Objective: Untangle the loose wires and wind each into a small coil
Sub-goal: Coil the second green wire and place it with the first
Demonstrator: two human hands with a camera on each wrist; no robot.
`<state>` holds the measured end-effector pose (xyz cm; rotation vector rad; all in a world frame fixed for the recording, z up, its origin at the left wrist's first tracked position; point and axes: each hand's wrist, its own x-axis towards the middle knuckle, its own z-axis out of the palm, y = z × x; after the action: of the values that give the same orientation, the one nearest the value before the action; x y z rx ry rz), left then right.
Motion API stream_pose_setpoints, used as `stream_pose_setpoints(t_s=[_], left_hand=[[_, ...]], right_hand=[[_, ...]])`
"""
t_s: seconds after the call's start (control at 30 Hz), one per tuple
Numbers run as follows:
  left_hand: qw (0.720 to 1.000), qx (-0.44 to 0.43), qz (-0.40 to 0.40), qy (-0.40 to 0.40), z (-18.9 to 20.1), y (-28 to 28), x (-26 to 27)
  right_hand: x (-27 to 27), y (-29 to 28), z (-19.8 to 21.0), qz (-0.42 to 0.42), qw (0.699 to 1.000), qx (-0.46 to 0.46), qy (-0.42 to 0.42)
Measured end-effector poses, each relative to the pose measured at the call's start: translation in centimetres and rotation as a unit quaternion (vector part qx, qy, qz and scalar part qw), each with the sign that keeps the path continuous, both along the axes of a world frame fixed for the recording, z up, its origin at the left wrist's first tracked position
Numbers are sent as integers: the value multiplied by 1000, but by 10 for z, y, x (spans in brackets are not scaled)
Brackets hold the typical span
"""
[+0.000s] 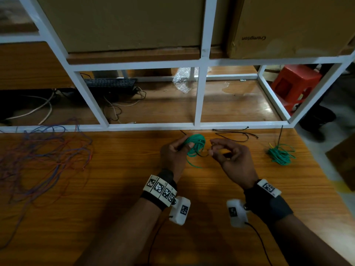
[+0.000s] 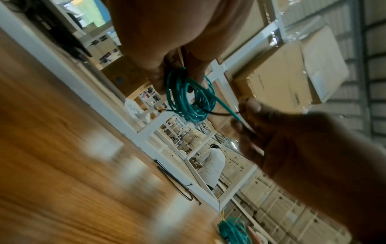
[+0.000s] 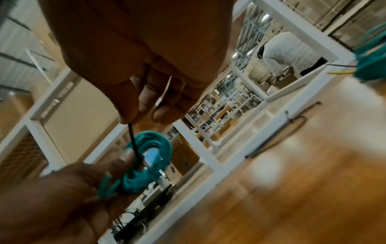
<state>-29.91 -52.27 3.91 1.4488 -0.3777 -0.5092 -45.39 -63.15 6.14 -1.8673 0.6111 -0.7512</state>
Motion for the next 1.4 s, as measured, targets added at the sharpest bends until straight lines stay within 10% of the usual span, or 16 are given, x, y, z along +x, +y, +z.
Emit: stream_pose_setpoints(t_s=[0.3, 0.8, 1.0, 1.4], left_hand=[[968, 67, -85, -225, 2, 1, -18], [980, 38, -164, -108, 8, 6, -11], [983, 74, -141, -95, -8, 3, -10], [973, 121, -143, -135, -8, 2, -12]], right_hand=[[21, -9, 18, 8, 1000, 21, 0], [11, 4, 18, -2, 997, 74, 7], [2, 8, 31, -96, 982, -137, 88], [2, 11, 31, -105, 973, -176, 106]])
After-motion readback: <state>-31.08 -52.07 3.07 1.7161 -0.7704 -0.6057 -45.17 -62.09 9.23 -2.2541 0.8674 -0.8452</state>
